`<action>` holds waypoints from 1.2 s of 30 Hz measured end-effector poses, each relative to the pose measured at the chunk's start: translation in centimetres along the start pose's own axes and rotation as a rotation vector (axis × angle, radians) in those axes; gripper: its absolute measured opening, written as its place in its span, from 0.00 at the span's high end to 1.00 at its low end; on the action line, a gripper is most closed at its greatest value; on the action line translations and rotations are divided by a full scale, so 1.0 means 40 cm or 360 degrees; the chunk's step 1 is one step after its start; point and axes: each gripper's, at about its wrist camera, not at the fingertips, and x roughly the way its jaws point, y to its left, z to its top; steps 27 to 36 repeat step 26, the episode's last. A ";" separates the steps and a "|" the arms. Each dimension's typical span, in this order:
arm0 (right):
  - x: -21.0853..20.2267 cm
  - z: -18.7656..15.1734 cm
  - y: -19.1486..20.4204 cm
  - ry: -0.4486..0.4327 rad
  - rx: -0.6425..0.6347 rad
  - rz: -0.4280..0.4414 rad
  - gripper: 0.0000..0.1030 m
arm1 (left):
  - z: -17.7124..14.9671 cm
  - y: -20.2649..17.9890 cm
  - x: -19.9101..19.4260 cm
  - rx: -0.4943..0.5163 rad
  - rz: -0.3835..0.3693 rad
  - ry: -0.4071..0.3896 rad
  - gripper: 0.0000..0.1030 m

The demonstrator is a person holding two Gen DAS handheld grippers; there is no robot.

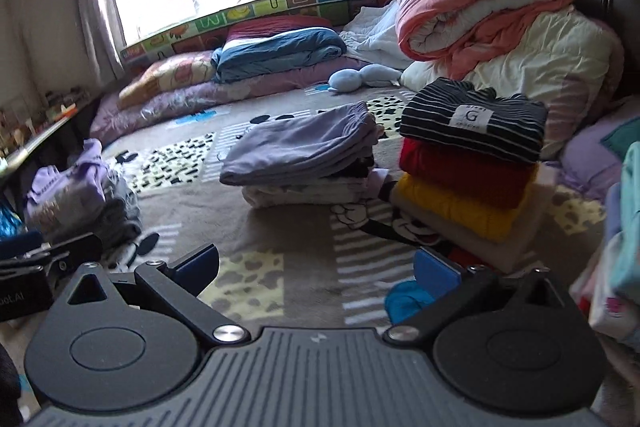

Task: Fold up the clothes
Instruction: 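Open both grippers and withdraw from the stacked sweatpants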

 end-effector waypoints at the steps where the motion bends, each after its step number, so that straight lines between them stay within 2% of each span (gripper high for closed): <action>1: -0.011 -0.006 0.003 0.0002 -0.0012 0.0003 0.00 | -0.005 -0.002 -0.009 -0.0004 0.0002 0.0006 0.00; 10: -0.082 -0.036 0.030 -0.0008 -0.0059 0.0024 0.00 | -0.006 -0.011 -0.076 -0.0064 0.0009 -0.0040 0.00; 15: -0.105 -0.032 0.041 -0.0027 -0.0064 0.0028 0.00 | 0.001 -0.024 -0.099 -0.0037 0.0015 -0.0080 0.00; 26: -0.140 -0.031 0.035 -0.0058 -0.0042 0.0046 0.00 | -0.003 -0.021 -0.103 -0.0100 -0.0084 -0.0063 0.00; 36: -0.140 -0.031 0.035 -0.0058 -0.0042 0.0046 0.00 | -0.003 -0.021 -0.103 -0.0100 -0.0084 -0.0063 0.00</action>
